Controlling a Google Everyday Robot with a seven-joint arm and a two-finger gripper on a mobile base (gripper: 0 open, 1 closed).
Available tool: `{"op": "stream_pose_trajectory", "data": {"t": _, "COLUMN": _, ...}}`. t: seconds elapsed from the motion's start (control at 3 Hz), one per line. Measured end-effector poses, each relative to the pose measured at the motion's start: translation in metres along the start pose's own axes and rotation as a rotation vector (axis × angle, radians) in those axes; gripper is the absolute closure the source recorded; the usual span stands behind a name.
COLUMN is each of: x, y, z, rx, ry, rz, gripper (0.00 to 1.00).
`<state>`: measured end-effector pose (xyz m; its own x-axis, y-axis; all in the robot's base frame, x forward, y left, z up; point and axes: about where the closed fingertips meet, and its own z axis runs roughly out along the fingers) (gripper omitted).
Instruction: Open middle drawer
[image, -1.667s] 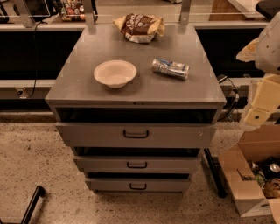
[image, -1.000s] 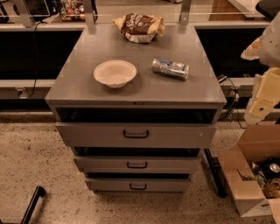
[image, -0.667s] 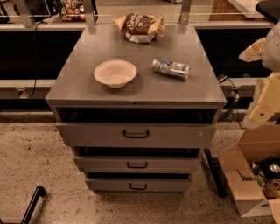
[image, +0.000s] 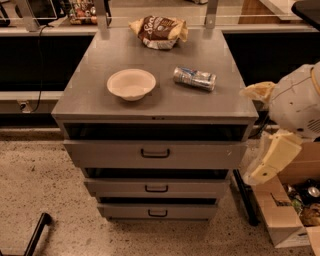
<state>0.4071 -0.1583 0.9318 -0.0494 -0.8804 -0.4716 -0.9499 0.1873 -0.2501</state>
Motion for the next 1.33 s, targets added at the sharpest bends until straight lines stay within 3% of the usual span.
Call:
{"op": "stream_pose_trajectory", "data": {"t": 0.33, "x": -0.003, "y": 0.0, "z": -0.004, "rx": -0.001, "ry": -0.013, "rz": -0.004, "gripper": 0.0}}
{"op": "stream_pose_trajectory", "data": {"t": 0.67, "x": 0.007, "y": 0.012, "z": 0.035, "rx": -0.049, "ry": -0.124, "rz": 0.012, "gripper": 0.0}}
{"op": "stream_pose_trajectory", "data": {"t": 1.0, "x": 0.012, "y": 0.046, "z": 0.094, "rx": -0.072, "ry": -0.313, "rz": 0.055, "gripper": 0.0}}
{"op": "stream_pose_trajectory", "data": {"t": 1.33, "x": 0.025, "y": 0.095, "z": 0.16, "rx": -0.1, "ry": -0.511, "rz": 0.145, "gripper": 0.0}}
